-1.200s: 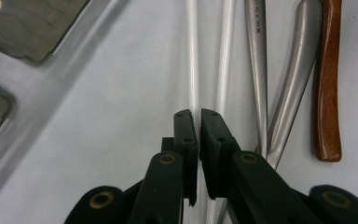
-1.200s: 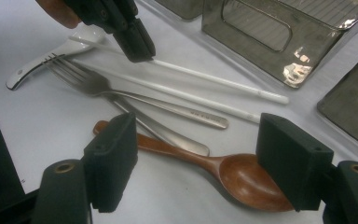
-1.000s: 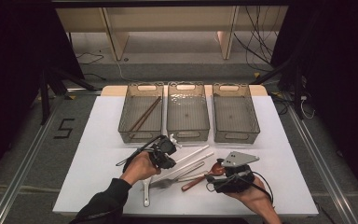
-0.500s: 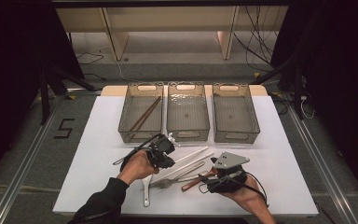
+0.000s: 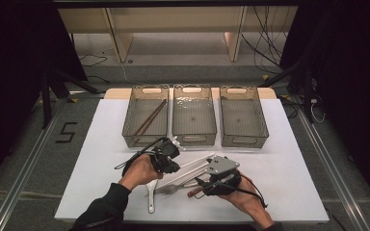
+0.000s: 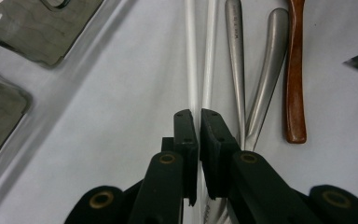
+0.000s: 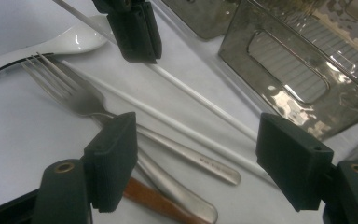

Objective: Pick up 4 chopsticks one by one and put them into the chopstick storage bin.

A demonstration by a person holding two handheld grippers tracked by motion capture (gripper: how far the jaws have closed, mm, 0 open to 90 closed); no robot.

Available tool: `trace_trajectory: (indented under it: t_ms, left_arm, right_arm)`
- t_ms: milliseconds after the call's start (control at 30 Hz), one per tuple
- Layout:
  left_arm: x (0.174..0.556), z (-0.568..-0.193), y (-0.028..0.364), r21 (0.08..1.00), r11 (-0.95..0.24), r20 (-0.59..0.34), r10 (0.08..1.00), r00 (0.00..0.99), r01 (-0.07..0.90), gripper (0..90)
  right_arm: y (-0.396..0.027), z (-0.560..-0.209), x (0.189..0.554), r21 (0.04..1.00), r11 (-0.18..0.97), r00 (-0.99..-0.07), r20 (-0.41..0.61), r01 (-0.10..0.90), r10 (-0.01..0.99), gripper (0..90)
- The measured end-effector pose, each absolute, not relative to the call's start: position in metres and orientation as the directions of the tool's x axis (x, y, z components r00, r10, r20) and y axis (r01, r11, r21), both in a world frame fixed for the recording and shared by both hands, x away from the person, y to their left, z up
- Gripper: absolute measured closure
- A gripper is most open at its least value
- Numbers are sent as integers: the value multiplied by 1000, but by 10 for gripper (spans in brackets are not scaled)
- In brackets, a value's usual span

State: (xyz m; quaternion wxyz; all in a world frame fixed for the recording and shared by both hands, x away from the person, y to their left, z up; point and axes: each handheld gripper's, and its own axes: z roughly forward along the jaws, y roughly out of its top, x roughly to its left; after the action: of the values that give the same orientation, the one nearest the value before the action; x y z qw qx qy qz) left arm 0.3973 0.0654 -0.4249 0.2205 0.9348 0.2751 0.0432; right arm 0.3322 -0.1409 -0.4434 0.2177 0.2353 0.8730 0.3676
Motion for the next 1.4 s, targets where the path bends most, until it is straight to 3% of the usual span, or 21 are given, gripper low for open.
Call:
trace_trajectory:
  t_ms: [567,1400]
  left_arm:
    - [396,-419,66,437,-753,-48,526,849,492,852]
    - [395,-417,66,431,-761,-58,513,856,485,852]
  right_arm:
    - [-110,-464,356,687,711,-805,-332,151,492,336]
    - [-97,-478,366,633,771,-786,-443,67,432,528]
